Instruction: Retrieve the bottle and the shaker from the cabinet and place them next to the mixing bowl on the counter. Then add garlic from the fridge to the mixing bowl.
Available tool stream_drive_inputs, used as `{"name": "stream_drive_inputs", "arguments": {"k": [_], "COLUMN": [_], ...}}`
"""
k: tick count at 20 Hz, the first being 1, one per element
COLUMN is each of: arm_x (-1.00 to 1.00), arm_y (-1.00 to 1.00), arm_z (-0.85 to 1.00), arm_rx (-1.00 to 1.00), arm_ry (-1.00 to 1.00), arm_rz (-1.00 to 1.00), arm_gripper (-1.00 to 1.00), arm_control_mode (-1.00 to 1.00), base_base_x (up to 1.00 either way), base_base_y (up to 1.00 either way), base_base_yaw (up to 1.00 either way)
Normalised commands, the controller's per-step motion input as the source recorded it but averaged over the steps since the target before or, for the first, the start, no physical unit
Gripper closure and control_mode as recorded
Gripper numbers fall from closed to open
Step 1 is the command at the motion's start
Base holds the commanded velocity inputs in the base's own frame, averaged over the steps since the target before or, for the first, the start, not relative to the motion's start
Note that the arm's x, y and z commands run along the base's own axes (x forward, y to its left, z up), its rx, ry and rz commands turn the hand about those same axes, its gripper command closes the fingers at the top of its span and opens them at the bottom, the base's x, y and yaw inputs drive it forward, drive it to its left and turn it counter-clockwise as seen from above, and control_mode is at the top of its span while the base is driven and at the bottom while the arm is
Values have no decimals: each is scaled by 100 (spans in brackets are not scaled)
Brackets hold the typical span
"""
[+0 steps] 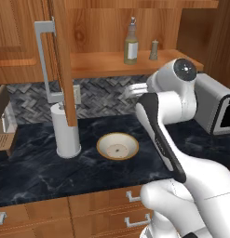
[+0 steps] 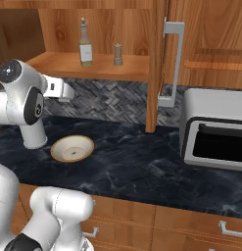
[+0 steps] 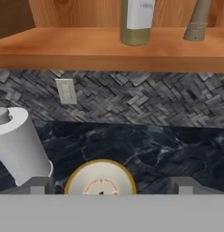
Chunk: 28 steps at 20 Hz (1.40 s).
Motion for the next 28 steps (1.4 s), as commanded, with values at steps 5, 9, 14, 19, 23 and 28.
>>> {"name": "stream_drive_inputs", "arguments": {"k": [5, 9, 14, 19, 23, 28], "arm_x": [-25, -2, 4, 31, 60, 60], "arm_y": [-5, -38, -51, -28, 0, 5], "arm_z": [91, 71, 31, 4, 1, 9], "arm_rx": [3, 7, 9, 3, 0, 0], "arm_ry": [-12, -6, -4, 0, 8, 12], "arm_rz": [0, 0, 3, 1, 0, 0], "arm_gripper": [-100, -100, -100, -100, -100, -100], "arm_control_mode": [-100, -100, -100, -100, -100, -100], "base_base_x": [0, 0, 0, 0, 0, 0], "base_base_y": [0, 0, 0, 0, 0, 0], "base_base_yaw": [0, 0, 0, 0, 0, 0]}}
